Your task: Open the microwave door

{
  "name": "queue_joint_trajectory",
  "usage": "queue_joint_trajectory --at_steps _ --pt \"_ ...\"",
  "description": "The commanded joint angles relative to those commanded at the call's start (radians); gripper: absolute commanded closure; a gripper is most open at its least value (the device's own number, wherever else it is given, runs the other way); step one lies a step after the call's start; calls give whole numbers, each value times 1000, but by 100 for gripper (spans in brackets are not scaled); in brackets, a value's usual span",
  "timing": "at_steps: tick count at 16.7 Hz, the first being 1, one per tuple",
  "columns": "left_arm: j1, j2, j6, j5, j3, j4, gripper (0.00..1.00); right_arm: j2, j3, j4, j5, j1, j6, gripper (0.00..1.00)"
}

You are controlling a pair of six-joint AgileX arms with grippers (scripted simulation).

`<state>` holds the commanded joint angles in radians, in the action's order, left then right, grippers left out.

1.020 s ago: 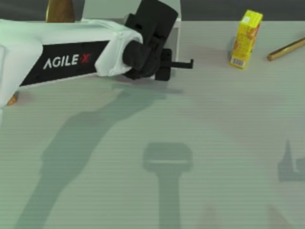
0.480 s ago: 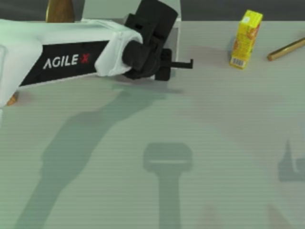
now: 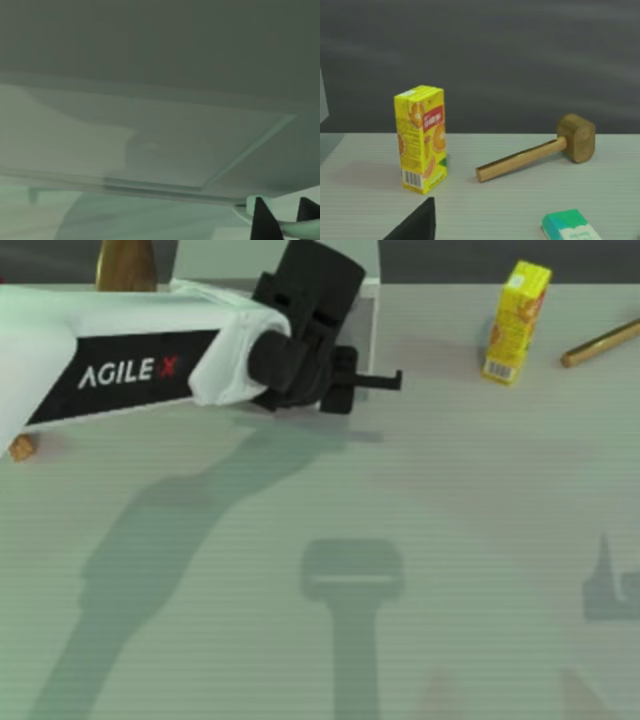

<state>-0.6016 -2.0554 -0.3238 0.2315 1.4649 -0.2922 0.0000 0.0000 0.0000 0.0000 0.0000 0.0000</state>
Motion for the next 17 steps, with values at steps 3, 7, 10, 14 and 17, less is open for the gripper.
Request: queue_joint_trajectory --at_steps 3,7,10,14,17 --pt "7 15 26 -15 -29 13 100 0 0 0 0 0 0 0" --pt "7 15 27 -16 -30 14 100 0 0 0 0 0 0 0" --pt "7 15 27 -16 -30 14 100 0 0 0 0 0 0 0" --pt "7 15 27 -16 -30 14 100 0 0 0 0 0 0 0" --pt "7 15 27 -16 -30 14 100 0 0 0 0 0 0 0"
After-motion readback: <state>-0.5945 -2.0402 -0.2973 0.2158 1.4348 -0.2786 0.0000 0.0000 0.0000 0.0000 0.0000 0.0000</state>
